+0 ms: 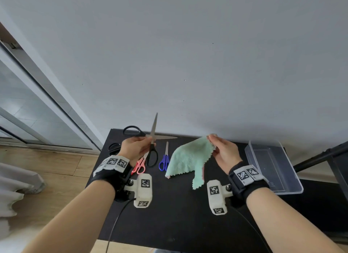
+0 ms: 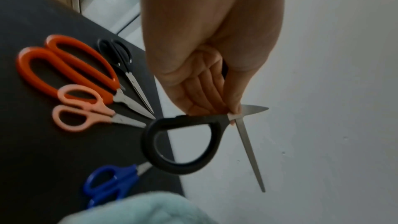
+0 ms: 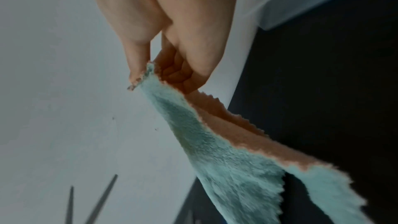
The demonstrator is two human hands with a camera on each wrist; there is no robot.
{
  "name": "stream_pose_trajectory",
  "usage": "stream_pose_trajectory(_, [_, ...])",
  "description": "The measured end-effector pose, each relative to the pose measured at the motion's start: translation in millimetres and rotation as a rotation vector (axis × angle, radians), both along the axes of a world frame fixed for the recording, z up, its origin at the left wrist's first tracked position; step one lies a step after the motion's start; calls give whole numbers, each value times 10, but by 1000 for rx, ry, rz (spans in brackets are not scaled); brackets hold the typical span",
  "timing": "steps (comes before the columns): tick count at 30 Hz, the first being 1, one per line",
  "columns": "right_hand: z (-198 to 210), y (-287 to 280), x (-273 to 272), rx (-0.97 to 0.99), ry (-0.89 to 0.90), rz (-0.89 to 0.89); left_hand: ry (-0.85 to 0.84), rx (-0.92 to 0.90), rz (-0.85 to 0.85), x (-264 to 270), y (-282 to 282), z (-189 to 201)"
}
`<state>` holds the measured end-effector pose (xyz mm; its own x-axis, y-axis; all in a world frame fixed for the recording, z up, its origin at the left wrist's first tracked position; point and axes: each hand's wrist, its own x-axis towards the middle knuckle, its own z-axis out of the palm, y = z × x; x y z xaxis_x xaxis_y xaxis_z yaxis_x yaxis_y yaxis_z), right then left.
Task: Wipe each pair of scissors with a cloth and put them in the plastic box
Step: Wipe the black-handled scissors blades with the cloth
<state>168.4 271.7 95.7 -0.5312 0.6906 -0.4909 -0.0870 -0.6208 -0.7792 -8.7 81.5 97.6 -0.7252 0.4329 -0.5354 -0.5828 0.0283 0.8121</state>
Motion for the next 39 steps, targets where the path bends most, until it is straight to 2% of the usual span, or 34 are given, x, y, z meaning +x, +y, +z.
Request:
stream_pose_trajectory(2, [30, -42, 10, -12, 16, 64, -13, -7, -17, -20, -38, -22])
stream_pose_trajectory(7, [45, -350, -187, -194, 159, 140, -52, 79, -97, 128, 140, 48])
stream_pose_trajectory(17, [8, -569, -408, -41, 80, 178, -71, 149, -193, 310, 349, 80])
stream_pose_trajectory(27, [-20, -578, -403, 25, 10, 163, 60, 39, -254, 361, 334, 74])
stream_pose_trajectory(39, [20, -483, -301, 90, -37, 197, 73, 6, -263, 278, 238, 162])
